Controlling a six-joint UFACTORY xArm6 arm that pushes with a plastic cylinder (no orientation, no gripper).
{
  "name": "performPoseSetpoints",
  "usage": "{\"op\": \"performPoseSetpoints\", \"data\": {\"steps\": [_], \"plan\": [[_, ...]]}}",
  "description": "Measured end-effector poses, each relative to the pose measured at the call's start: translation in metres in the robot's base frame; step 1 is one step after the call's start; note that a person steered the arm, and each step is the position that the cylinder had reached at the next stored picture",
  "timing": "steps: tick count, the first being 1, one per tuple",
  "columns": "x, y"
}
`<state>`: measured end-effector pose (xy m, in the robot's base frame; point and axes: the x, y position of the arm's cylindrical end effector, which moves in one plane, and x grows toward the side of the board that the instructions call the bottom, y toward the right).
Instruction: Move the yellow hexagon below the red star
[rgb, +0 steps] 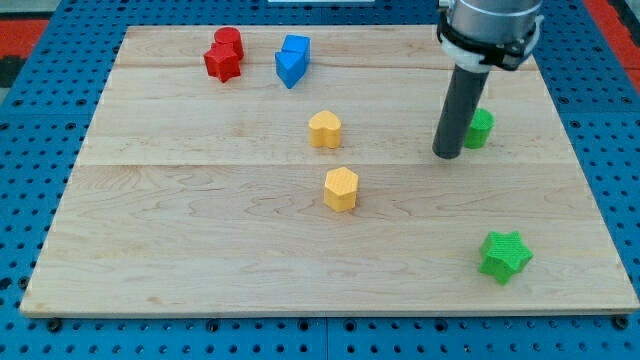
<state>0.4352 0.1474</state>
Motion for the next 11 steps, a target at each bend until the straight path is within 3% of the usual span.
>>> {"op": "performPoseSetpoints", "data": {"steps": [2, 3, 4, 6, 7, 9, 10, 11], "plan": [[-0.021, 0.027], [0.054, -0.029], [0.063, -0.125], [-0.001, -0.267], [0.019, -0.273], [-0.022, -0.313], [-0.006, -0.268], [0.011, -0.171]]}}
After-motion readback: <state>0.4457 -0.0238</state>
